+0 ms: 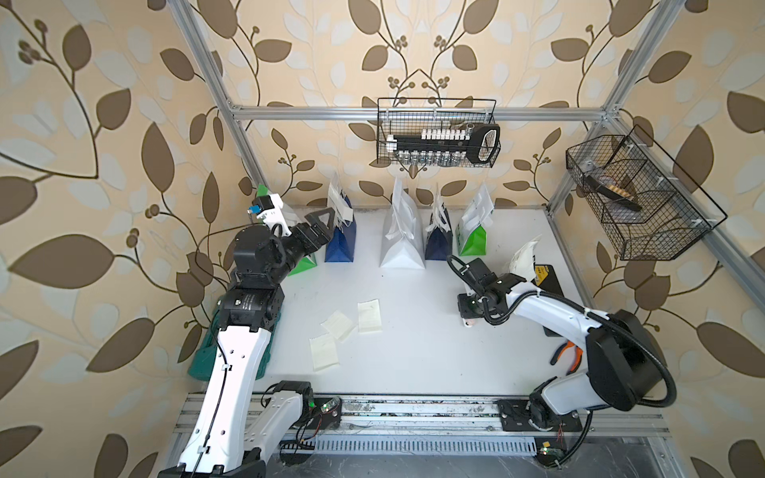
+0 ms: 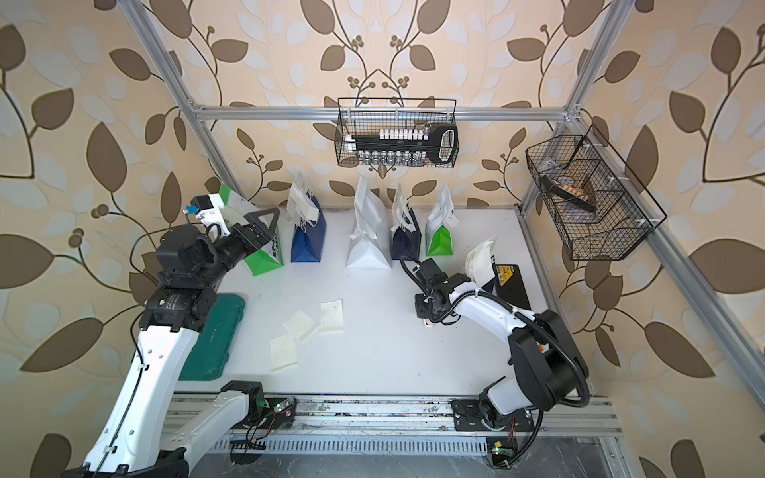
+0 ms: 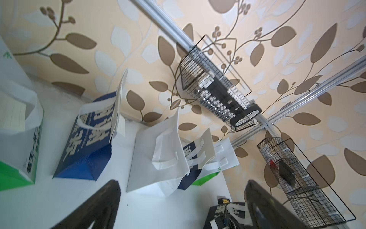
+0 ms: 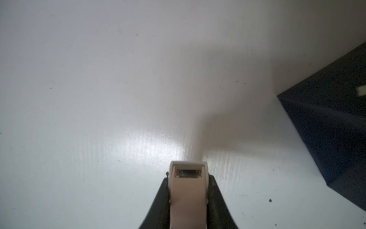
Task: Staple the receipts to the bags
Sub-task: Place the stapler at the center of the board.
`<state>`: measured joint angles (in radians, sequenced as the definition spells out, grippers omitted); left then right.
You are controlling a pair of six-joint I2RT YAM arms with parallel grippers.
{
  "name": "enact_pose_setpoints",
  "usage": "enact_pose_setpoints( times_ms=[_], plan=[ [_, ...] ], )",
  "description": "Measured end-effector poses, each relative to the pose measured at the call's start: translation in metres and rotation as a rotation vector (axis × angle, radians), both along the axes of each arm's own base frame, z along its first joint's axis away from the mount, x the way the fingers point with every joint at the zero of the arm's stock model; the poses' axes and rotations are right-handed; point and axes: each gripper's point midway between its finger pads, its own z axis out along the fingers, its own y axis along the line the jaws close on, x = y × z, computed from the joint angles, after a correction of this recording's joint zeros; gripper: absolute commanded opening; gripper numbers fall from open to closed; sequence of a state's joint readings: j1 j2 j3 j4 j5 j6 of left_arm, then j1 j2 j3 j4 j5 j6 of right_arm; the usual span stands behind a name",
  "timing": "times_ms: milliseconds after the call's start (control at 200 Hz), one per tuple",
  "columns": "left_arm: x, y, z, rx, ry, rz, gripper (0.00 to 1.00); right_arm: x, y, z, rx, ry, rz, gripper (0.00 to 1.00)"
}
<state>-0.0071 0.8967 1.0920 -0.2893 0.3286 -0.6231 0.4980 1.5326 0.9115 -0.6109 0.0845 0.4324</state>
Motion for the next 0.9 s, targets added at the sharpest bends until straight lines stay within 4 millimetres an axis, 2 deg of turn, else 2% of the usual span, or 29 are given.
enact_pose_setpoints(
  times_ms=[85,145,235,295,335,620,695,775,855,900],
  plan=[
    [-0.005,-0.001,-0.025,-0.006,0.079,-0.007,0.99,0.0,-0.006,-0.009,-0.034,0.021,-0.002,0.04],
    [-0.008,-0.001,-0.033,-0.006,0.112,-0.007,0.99,0.001,-0.01,-0.01,-0.053,0.02,-0.006,0.09],
    [-0.012,-0.001,-0.035,-0.006,0.124,-0.007,0.99,0.002,-0.014,-0.01,-0.071,0.015,-0.007,0.22],
    [-0.014,-0.001,-0.034,-0.006,0.122,-0.007,0.99,0.002,-0.014,-0.01,-0.076,0.013,-0.008,0.37],
    [-0.016,-0.001,-0.034,-0.006,0.124,-0.007,0.99,0.002,-0.015,-0.011,-0.078,0.013,-0.009,0.43],
    [-0.019,-0.002,-0.04,-0.007,0.153,-0.014,0.99,0.003,-0.014,-0.007,-0.077,0.0,0.006,0.6],
    [-0.019,-0.007,-0.04,-0.011,0.153,-0.04,0.97,0.005,-0.013,0.005,-0.059,-0.034,0.007,0.62],
    [-0.015,-0.012,-0.038,-0.007,0.167,-0.076,0.95,0.007,-0.007,0.028,-0.025,-0.099,0.015,0.64],
    [-0.007,-0.018,-0.031,0.006,0.168,-0.103,0.95,0.008,0.008,0.056,0.019,-0.184,0.052,0.65],
    [-0.006,-0.018,-0.027,0.019,0.158,-0.106,0.96,0.007,0.023,0.073,0.049,-0.228,0.092,0.65]
  ],
)
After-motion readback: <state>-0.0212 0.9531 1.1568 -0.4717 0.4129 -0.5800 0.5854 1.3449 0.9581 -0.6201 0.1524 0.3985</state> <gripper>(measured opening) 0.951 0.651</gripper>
